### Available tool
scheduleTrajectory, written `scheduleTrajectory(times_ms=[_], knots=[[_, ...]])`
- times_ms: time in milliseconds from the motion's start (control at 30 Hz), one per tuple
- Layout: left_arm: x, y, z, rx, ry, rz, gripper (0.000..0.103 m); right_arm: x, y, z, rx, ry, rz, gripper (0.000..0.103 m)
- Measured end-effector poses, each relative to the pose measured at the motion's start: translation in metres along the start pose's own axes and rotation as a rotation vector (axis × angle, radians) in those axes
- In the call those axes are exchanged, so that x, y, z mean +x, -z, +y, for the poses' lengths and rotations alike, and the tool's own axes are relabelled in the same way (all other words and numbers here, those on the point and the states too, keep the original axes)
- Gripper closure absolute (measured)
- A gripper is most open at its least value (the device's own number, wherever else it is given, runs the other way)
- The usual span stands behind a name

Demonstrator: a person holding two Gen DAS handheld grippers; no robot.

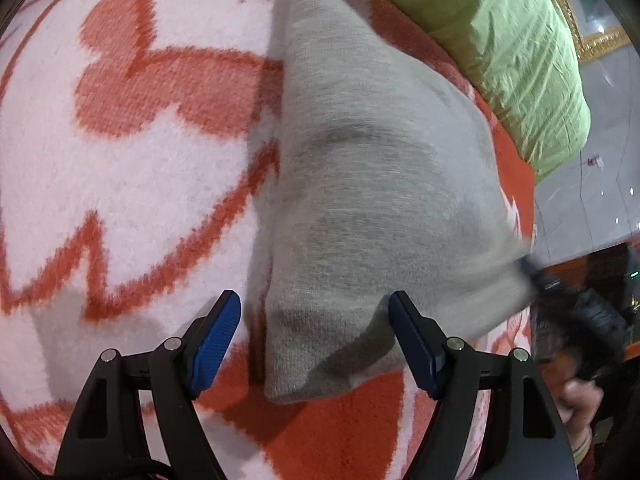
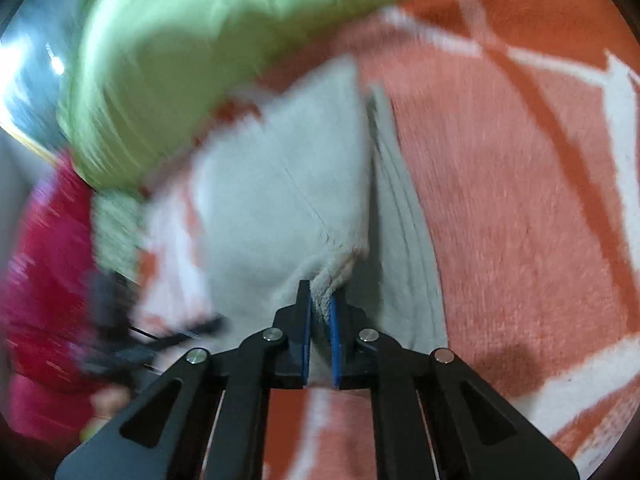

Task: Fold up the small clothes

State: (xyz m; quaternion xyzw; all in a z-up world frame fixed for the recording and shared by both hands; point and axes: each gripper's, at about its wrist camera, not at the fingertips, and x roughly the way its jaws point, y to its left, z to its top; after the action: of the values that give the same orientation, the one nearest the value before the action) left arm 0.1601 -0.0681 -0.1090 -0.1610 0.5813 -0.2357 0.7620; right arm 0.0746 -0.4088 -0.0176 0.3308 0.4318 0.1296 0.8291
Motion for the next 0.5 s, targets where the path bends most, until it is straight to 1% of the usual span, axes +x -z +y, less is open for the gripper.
scheduleTrajectory(times_ms=[67, 100, 167, 233, 300, 367, 400, 500], knots=[[0.000, 0.000, -0.008, 0.017, 0.013, 0.011, 0.027, -0.021, -0.007, -0.005, 0.008, -0.022, -0.022, 0.095], [0.003, 0.001, -0.012, 0.025, 0.014, 0.020, 0.027, -0.022, -0.007, -0.009, 0.011, -0.013, -0.016, 0.095], [0.009, 0.004, -0.018, 0.036, 0.003, 0.037, 0.027, -0.013, -0.001, -0.023, 0.020, 0.048, 0.024, 0.095], [0.019, 0.009, -0.024, 0.057, -0.011, 0.063, 0.027, 0.005, 0.008, -0.043, 0.060, 0.086, 0.071, 0.095], [0.031, 0.015, -0.025, 0.080, -0.047, 0.089, 0.027, 0.022, 0.019, -0.053, 0.049, 0.151, 0.111, 0.095], [0.035, 0.017, -0.022, 0.076, -0.047, 0.094, 0.027, 0.031, 0.025, -0.051, 0.032, 0.179, 0.126, 0.095], [0.033, 0.016, -0.020, 0.070, -0.033, 0.091, 0.028, 0.032, 0.024, -0.047, 0.020, 0.188, 0.132, 0.094], [0.024, 0.011, -0.019, 0.054, -0.012, 0.082, 0.028, 0.023, 0.018, -0.029, -0.047, 0.224, 0.128, 0.090]])
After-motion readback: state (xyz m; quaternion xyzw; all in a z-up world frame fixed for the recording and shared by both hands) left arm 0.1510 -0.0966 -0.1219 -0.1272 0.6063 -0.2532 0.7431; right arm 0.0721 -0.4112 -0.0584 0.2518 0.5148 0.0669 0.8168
